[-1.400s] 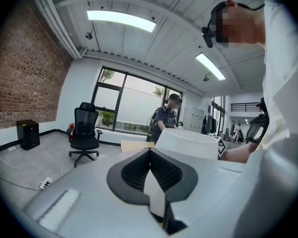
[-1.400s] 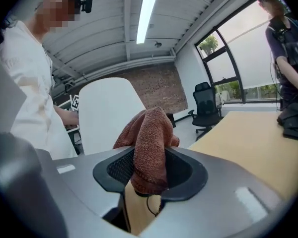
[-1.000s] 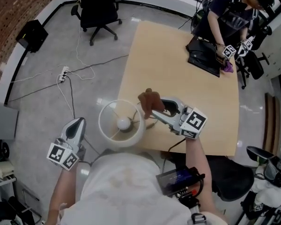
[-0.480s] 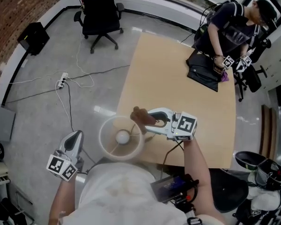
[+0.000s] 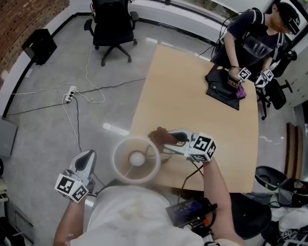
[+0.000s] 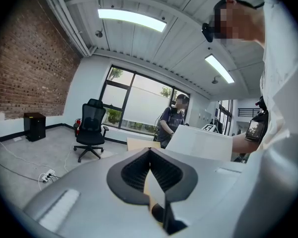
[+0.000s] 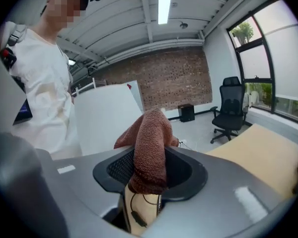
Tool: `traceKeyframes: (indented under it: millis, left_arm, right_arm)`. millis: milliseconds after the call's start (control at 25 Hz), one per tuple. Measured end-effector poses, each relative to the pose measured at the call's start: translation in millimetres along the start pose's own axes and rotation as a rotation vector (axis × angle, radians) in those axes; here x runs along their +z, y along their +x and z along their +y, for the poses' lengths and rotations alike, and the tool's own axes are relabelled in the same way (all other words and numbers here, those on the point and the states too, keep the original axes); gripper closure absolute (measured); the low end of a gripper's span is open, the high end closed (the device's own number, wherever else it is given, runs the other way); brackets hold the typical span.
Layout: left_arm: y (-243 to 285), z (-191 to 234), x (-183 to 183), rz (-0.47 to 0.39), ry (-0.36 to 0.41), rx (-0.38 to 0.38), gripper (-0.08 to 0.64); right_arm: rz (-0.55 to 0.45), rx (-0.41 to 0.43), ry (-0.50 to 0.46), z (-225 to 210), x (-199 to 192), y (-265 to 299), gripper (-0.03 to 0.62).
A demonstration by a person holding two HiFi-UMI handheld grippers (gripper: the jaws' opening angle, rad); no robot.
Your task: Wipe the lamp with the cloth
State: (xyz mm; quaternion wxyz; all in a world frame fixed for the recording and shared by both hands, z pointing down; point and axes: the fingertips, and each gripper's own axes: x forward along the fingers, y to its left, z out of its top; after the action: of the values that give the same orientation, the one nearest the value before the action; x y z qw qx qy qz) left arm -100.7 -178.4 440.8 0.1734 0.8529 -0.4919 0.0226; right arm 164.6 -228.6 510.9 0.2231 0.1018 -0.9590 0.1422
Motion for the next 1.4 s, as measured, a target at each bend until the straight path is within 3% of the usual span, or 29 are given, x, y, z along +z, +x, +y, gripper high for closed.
traceKeyframes:
  millis: [200, 360, 480, 760, 1120, 1240, 1400]
  left_arm:
    - [3.4, 2.5, 9.5, -0.016, -0.004, -0.008, 0.558]
    - [-0.6, 6.0, 12.6, -0.024, -0.008, -0.002, 0.558]
    - [-3.5, 11.5, 6.5, -0.019, -0.019, 0.001, 0.558]
    - [-19.2, 48.0, 7.3, 0.004, -0.039, 0.026, 0.558]
    - [3.7, 39.4, 13.4, 0.001, -0.037, 0.011, 0.558]
    - [4.7, 40.8, 10.5, -0.004, -0.029, 0.004, 0.558]
    - [5.9, 42.7, 14.3, -0.01, -0.03, 0.009, 0.558]
  right_arm:
    - [-0.171, 0.121, -0.186, 23.4, 109.7, -26.2, 0.416]
    - [-0.2, 0.23, -0.298, 49.2, 150.4, -19.8, 0.416]
    - [-0.103, 0.259, -0.33, 46.8, 133.3, 1.4, 0.416]
    - [0.024, 0.223, -0.259, 22.0, 89.6, 53.2, 0.417]
    - [0.251, 0.163, -0.223, -8.7, 11.7, 53.9, 0.416]
    - [0.258, 0.134, -0.242, -14.3, 15.9, 50.5, 0.414]
    - [0.143, 0.142, -0.271, -8.7, 66.4, 37.8, 0.416]
